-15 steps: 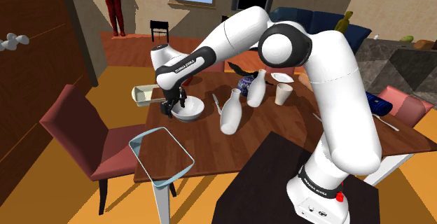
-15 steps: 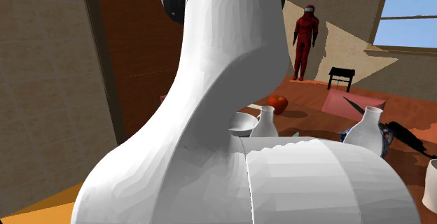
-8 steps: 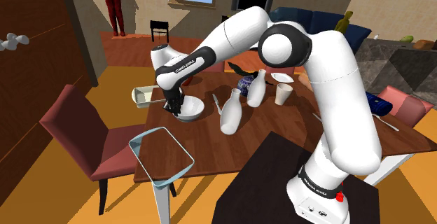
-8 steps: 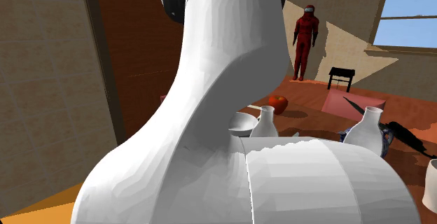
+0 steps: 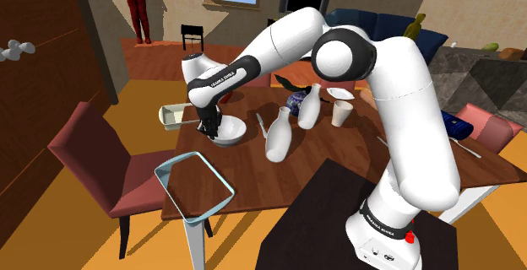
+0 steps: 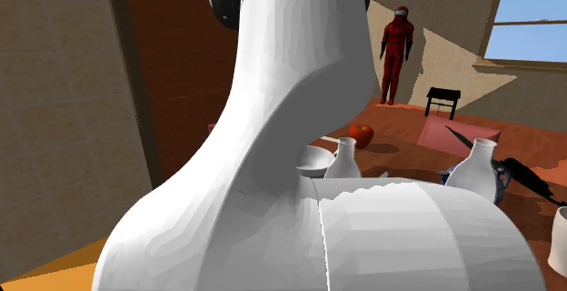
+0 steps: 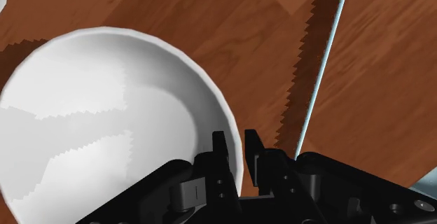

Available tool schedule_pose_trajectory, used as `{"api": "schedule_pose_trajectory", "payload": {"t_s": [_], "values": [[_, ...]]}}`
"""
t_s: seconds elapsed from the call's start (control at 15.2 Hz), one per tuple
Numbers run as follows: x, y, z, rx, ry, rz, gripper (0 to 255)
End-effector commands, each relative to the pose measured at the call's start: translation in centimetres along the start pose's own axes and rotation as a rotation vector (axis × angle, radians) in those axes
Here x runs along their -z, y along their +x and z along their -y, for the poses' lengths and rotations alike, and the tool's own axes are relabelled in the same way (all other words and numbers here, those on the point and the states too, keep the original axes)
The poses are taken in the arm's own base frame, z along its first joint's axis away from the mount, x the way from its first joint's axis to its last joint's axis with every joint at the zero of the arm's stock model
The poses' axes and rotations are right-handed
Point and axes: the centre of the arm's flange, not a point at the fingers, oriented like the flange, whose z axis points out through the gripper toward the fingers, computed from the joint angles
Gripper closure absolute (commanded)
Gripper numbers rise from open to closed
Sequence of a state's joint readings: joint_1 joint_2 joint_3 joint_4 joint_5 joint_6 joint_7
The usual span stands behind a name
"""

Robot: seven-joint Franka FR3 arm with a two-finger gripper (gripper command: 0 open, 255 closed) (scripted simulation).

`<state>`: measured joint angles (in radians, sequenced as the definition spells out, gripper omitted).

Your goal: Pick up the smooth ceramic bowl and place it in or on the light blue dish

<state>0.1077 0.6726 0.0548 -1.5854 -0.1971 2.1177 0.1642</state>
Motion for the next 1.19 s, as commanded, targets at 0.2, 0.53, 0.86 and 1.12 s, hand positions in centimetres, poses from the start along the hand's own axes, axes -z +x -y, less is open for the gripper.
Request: {"api": "schedule_pose_trajectory", "payload": {"t_s": [0.2, 0.53, 0.86, 1.12], "values": [[2.3, -0.4, -0.3, 0.0, 0.0, 0.0, 255], [4.9, -0.7, -0.7, 0.0, 0.0, 0.0, 255], [7.5, -1.0, -1.1, 0.0, 0.0, 0.0, 255], [9.6, -1.3, -1.4, 0.0, 0.0, 0.0, 255]]}}
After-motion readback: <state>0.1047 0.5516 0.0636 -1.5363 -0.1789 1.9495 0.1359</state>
